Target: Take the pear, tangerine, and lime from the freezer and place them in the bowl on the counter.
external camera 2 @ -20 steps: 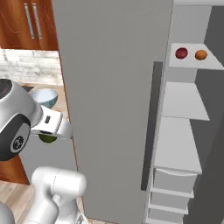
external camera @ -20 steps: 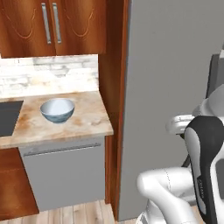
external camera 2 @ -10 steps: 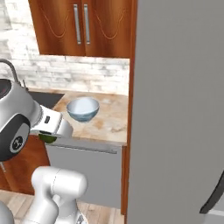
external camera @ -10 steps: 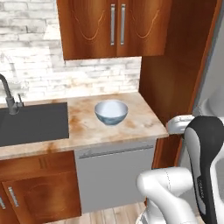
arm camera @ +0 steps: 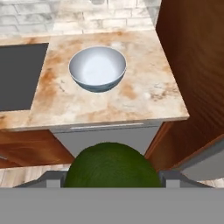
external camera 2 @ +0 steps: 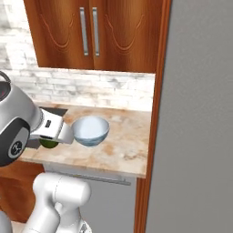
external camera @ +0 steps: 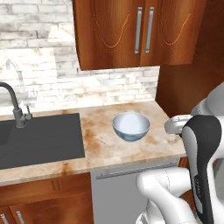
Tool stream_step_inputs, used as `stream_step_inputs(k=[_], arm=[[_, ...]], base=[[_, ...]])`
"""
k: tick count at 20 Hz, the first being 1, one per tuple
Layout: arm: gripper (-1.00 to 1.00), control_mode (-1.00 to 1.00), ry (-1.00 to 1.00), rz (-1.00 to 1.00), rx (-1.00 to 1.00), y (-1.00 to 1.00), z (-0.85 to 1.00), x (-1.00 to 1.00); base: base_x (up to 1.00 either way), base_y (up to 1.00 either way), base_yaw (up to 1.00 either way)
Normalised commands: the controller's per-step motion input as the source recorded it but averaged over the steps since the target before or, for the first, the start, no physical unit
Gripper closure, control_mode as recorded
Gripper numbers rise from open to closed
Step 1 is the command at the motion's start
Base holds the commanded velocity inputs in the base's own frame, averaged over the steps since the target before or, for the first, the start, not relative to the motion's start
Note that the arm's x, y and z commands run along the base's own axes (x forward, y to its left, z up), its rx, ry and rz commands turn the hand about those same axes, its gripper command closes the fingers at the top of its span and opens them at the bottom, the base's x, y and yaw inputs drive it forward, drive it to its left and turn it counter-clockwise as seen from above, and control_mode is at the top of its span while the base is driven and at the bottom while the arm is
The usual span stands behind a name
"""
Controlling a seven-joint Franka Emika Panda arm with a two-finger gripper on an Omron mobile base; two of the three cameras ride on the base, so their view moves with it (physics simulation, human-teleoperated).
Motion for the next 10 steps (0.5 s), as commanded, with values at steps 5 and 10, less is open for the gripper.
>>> stream_step_inputs(k=[5,10], arm=[[1.0,1.0,0.0,0.0,0.0,0.0,0.0,0.0],[1.0,-1.0,0.01,0.0,-0.01,0.22,-0.43,0.32]], base=[[0.53,0.04,0.0],[0.08,0.03,0.0]])
